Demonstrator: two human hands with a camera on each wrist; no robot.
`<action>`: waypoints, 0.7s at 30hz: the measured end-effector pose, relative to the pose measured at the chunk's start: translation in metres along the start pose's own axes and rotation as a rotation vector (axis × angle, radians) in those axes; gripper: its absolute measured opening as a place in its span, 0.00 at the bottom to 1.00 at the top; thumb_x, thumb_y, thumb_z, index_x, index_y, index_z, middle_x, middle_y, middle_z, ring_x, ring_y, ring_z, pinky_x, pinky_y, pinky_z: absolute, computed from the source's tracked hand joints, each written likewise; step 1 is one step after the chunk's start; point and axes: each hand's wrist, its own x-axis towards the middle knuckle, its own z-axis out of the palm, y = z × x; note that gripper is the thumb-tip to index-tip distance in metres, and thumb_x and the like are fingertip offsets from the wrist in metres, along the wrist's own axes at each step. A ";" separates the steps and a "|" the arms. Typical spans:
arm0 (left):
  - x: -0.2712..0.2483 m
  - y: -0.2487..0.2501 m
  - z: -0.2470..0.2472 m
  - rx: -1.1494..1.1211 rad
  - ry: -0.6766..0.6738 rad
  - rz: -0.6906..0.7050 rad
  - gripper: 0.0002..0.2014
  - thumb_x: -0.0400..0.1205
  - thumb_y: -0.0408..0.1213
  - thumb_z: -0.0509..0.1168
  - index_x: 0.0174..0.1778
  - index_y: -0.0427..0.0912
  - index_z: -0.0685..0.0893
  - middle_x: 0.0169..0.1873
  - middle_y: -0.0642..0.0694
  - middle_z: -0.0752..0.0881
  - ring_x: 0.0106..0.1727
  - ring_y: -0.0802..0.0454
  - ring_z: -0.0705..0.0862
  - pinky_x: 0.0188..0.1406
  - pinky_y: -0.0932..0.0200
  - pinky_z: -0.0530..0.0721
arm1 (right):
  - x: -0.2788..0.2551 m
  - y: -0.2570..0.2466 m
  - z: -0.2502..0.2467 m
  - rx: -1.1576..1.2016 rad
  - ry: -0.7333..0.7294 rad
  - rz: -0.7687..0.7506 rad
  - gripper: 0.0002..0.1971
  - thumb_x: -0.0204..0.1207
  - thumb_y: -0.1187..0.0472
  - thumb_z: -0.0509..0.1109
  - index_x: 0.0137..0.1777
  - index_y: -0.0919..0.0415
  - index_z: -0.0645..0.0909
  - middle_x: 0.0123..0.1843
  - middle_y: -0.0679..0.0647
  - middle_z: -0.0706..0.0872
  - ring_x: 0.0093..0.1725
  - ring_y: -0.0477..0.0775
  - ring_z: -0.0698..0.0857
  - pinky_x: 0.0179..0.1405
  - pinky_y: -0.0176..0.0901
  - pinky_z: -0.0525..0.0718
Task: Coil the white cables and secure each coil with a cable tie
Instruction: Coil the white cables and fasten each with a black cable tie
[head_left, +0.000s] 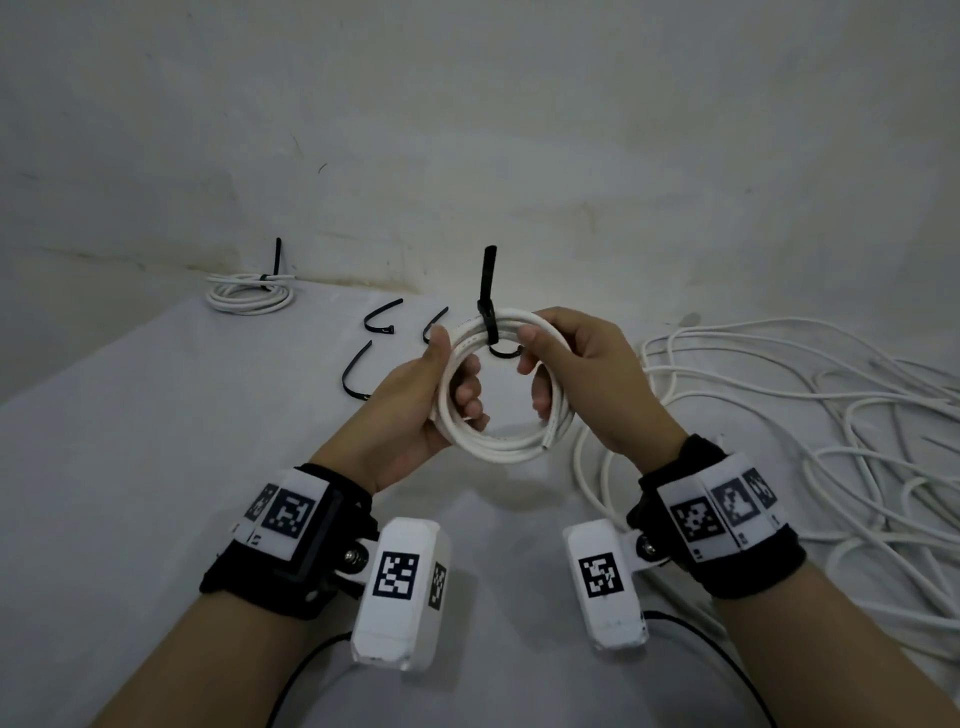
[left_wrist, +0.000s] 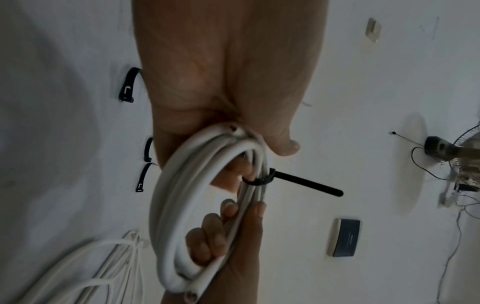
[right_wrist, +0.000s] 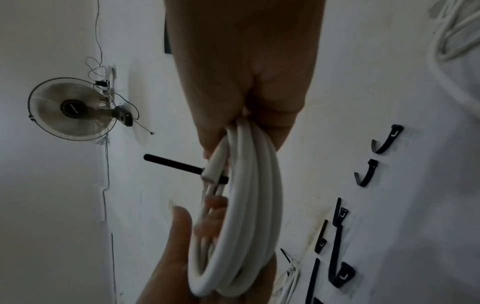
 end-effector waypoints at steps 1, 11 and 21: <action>0.000 0.001 -0.001 0.022 0.010 0.001 0.25 0.75 0.59 0.53 0.46 0.40 0.82 0.26 0.50 0.78 0.28 0.55 0.81 0.42 0.57 0.85 | 0.001 0.001 0.001 -0.005 0.039 -0.019 0.07 0.83 0.61 0.65 0.44 0.58 0.83 0.29 0.48 0.84 0.18 0.49 0.79 0.19 0.38 0.77; -0.003 0.015 -0.011 0.375 0.081 0.127 0.13 0.90 0.38 0.48 0.58 0.43 0.78 0.40 0.47 0.85 0.40 0.53 0.89 0.45 0.57 0.86 | 0.012 -0.003 0.016 0.062 0.237 0.009 0.09 0.82 0.62 0.66 0.43 0.59 0.86 0.34 0.57 0.86 0.16 0.47 0.75 0.16 0.33 0.71; -0.015 0.042 -0.058 0.520 0.314 0.053 0.09 0.89 0.36 0.51 0.49 0.43 0.75 0.38 0.45 0.78 0.27 0.59 0.85 0.33 0.63 0.86 | 0.028 0.000 0.079 0.159 0.184 0.145 0.25 0.86 0.52 0.58 0.42 0.74 0.84 0.29 0.67 0.84 0.25 0.57 0.82 0.25 0.41 0.83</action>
